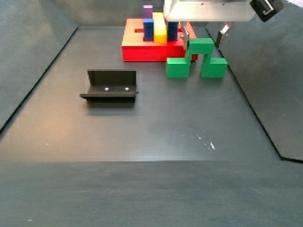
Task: Pick up the green object. Move up. Move to above the board. Insert the green object.
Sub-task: Pick up the green object.
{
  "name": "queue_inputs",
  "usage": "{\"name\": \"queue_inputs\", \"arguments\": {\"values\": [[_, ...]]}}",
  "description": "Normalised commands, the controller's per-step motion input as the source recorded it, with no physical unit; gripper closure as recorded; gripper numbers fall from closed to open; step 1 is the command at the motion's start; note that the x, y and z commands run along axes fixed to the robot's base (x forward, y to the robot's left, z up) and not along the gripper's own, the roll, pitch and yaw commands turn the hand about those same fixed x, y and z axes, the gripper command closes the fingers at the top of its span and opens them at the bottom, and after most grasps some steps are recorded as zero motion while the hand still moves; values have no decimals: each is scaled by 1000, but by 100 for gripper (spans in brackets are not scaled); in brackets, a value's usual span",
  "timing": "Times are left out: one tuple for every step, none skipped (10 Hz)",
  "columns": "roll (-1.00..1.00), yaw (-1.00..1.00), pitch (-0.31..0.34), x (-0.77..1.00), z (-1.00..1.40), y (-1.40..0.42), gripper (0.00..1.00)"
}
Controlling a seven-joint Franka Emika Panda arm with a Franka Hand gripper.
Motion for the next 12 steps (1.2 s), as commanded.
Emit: {"name": "queue_inputs", "arguments": {"values": [[57,0,-3,0,-260,0,0],[0,0,0,0,-49,0,0],[0,0,0,0,0,0,0],[0,0,0,0,0,0,100],[0,0,0,0,0,0,100],[0,0,0,0,0,0,100],[0,0,0,0,0,0,100],[0,0,0,0,0,0,100],[0,0,0,0,0,0,100],[0,0,0,0,0,0,100],[0,0,0,0,0,0,100],[0,0,0,0,0,0,100]]}}
